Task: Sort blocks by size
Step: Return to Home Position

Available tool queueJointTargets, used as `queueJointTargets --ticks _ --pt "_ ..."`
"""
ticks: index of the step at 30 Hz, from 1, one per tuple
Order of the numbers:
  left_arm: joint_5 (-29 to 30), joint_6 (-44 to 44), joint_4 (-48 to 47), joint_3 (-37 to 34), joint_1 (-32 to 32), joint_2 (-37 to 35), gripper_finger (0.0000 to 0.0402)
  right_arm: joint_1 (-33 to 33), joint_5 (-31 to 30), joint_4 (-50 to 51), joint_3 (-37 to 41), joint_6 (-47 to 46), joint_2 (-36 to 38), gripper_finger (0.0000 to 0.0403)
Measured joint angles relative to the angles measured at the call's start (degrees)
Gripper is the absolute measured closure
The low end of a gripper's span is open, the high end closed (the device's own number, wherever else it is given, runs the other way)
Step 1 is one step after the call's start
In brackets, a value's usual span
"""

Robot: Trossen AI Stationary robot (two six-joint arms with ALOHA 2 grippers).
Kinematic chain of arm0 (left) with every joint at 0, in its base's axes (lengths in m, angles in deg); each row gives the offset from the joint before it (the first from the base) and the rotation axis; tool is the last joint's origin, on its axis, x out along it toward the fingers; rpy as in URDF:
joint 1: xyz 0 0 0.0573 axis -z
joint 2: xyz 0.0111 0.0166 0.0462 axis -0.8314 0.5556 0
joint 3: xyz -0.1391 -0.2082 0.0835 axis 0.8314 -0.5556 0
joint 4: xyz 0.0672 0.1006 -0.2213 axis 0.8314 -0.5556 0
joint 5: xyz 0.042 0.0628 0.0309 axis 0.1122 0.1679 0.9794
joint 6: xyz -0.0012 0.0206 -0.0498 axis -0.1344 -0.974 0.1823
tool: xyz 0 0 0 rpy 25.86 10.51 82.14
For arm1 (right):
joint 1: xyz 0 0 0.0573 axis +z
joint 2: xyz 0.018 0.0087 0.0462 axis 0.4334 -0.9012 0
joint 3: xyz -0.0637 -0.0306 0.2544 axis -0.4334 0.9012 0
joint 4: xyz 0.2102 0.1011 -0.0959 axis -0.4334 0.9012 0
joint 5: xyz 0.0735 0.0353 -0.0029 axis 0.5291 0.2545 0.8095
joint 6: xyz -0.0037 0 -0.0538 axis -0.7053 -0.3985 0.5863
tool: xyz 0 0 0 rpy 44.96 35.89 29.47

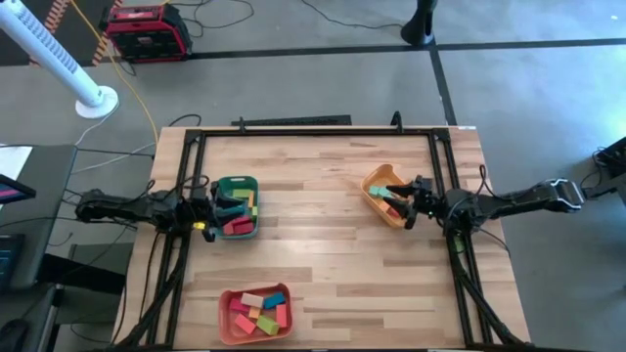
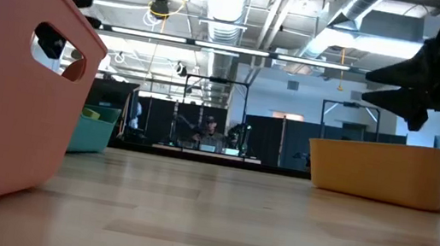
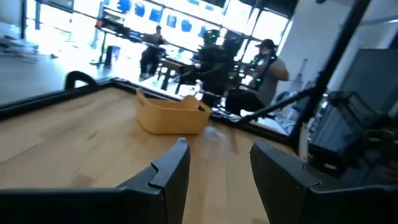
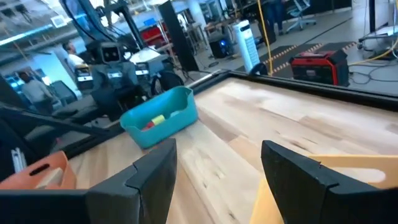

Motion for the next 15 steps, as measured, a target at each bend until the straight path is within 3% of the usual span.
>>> queueJointTargets --ticks 15 --pt "-5.4 -4.3 -0.8 -0.1 0.0 0.2 0.0242 -0.5 0.2 3.9 0.1 0.2 0.0 0.0143"
